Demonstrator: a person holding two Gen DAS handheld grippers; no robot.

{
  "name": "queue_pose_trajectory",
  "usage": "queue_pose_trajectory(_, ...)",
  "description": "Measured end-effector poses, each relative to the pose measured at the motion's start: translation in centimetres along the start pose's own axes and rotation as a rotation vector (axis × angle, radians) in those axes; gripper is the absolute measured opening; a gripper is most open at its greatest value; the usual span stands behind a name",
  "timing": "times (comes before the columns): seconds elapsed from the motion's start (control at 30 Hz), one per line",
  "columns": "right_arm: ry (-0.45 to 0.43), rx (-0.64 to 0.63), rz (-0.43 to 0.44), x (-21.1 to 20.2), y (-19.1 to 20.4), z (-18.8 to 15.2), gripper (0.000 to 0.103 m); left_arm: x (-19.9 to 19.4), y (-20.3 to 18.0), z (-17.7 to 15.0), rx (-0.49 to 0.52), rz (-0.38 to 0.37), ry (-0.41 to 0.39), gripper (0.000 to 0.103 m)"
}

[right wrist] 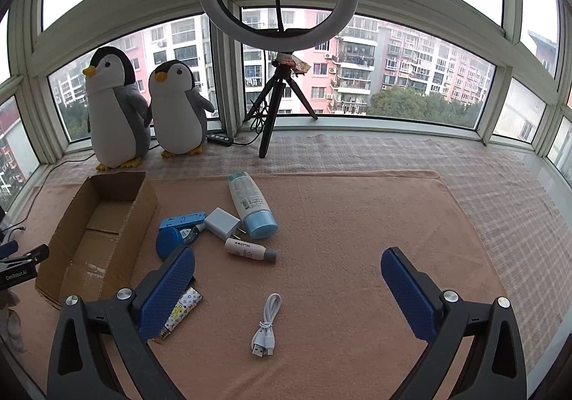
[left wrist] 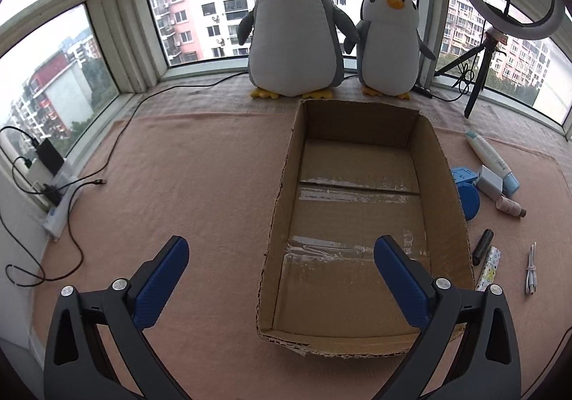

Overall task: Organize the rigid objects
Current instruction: 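Move the right gripper toward the scattered items beside the box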

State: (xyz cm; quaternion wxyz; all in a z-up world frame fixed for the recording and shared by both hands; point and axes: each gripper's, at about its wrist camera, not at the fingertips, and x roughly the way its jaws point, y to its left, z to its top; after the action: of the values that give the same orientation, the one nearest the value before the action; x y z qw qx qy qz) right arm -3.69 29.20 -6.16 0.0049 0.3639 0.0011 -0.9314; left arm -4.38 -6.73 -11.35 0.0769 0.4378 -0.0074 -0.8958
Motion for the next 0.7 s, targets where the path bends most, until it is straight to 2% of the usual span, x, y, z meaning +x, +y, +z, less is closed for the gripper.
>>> queue_pose_trajectory(0.17,0.018,0.025,-0.006,0.9,-1.0,-0.5,0.103,2.3,0.2,-0.9,0.000,-0.006,0.075,0.103)
queue_pose_trajectory(0.7,0.115,0.056,-0.017,5.0,-4.0,-2.8,0.103,6.6,0.2,-3.1,-0.010,-0.025,0.198,0.103)
